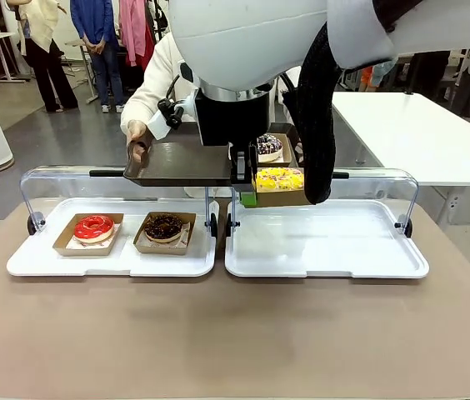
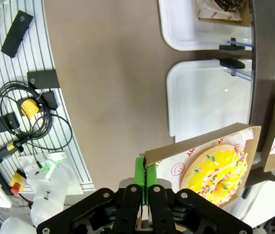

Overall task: Provide the desired donut to the person.
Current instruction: Place the picked Paper togo box onto the Handle tray extended by the person.

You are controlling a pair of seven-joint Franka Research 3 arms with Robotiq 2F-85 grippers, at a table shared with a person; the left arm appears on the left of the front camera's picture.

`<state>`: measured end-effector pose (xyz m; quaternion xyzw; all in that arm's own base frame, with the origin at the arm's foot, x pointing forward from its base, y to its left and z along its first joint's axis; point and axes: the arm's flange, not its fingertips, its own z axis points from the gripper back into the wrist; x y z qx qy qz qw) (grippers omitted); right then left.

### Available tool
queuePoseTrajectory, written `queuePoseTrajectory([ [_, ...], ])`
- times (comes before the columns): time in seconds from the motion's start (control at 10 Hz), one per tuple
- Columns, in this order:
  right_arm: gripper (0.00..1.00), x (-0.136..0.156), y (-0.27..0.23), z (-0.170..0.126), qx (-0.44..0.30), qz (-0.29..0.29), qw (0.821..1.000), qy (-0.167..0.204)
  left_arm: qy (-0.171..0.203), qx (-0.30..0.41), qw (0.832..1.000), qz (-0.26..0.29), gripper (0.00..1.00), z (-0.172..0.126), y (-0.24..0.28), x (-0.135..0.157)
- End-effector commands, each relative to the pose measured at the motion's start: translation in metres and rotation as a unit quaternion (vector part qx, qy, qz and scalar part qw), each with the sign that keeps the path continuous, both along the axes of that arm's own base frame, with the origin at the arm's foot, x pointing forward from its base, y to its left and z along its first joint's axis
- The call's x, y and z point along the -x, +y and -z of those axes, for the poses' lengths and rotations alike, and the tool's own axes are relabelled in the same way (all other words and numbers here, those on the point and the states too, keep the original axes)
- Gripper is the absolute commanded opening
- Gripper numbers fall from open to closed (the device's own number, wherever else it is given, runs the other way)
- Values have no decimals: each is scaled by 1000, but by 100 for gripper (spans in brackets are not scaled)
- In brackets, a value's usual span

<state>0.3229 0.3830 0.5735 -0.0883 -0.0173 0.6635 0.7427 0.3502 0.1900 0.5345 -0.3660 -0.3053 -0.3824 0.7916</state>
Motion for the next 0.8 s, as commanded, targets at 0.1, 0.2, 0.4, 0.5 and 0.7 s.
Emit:
queuePoseTrajectory([
  [0.1,2,-18,18,-37,11,-2,999,-51,-9,9,1000,3,100,-2,0,0],
  [0.2,2,-35,28,-60,8,4,998,-70,-9,9,1000,3,100,-2,0,0],
  [0.4,2,-71,50,-80,-3,-19,997,-80,-9,9,1000,3,100,-2,0,0],
  [0.5,2,-96,63,-78,-25,-58,995,-82,-9,9,1000,3,100,-2,0,0],
  [0.7,2,-150,94,-70,-69,-73,992,-79,-9,9,1000,3,100,-2,0,0],
])
